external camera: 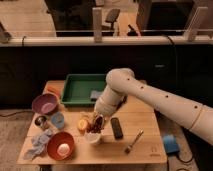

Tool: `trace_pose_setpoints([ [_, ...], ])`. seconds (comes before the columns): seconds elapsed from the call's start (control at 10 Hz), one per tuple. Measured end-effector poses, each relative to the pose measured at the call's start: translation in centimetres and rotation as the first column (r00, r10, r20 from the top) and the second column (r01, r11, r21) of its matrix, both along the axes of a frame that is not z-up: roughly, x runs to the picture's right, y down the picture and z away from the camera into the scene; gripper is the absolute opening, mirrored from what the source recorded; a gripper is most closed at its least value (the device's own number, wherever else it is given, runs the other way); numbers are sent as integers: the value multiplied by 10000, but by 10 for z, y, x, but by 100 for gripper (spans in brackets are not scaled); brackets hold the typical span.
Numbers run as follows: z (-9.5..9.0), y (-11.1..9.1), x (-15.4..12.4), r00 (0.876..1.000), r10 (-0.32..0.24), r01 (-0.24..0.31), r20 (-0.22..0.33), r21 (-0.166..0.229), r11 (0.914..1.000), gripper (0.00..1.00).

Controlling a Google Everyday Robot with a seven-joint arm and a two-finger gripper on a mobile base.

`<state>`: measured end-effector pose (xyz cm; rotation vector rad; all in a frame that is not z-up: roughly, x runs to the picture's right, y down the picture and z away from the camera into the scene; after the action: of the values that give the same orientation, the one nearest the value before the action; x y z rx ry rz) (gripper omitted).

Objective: Place grapes in paper cup

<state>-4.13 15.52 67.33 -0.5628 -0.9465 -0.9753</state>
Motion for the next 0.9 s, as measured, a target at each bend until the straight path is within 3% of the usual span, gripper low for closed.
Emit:
trace_pose_setpoints([
  [0.9,-9,15,-7,9991,-341,349,253,-307,9989,4],
])
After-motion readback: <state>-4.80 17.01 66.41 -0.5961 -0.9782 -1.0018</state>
